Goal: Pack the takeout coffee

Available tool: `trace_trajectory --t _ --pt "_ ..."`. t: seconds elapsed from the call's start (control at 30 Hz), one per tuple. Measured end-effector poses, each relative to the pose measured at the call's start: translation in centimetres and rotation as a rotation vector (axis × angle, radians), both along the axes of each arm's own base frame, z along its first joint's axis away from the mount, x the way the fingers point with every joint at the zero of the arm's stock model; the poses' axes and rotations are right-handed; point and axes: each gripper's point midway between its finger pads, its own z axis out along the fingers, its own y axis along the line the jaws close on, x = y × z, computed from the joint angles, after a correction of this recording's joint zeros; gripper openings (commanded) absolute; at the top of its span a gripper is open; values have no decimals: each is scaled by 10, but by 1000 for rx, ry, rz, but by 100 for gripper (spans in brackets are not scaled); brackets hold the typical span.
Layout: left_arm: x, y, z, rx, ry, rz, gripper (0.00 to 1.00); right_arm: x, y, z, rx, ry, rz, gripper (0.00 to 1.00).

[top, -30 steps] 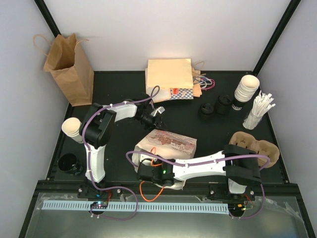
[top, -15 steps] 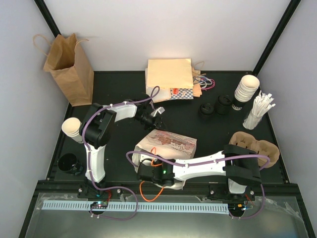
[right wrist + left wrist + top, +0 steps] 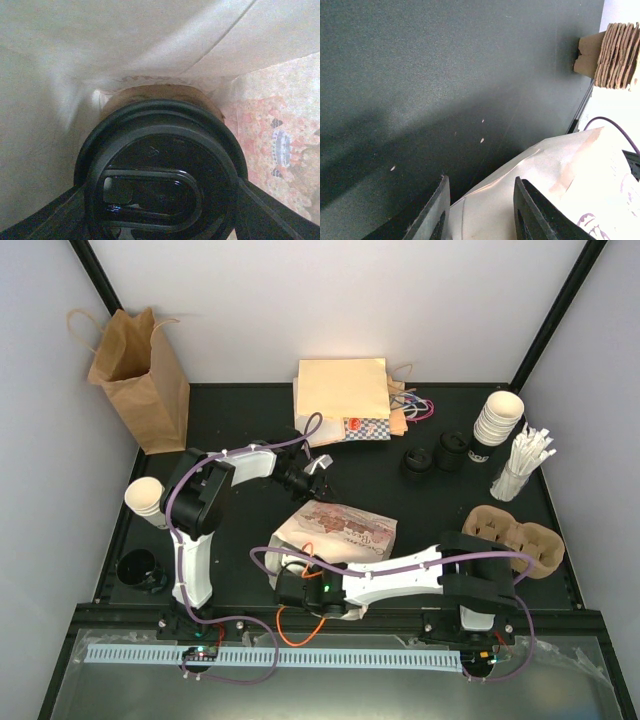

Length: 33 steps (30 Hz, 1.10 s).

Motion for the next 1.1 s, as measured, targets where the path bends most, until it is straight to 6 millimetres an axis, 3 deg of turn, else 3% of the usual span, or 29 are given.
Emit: trace_trajectory --t 0.37,0.63,1.1 --pt "0 0 0 0 -1 0 36 1 0 3 9 23 -3 36" --pt "-4 0 -3 13 -9 -13 36 5 -3 12 90 150 -4 35" --pt "-3 1 -4 34 -41 -11 36 11 -1 10 92 161 -16 33"
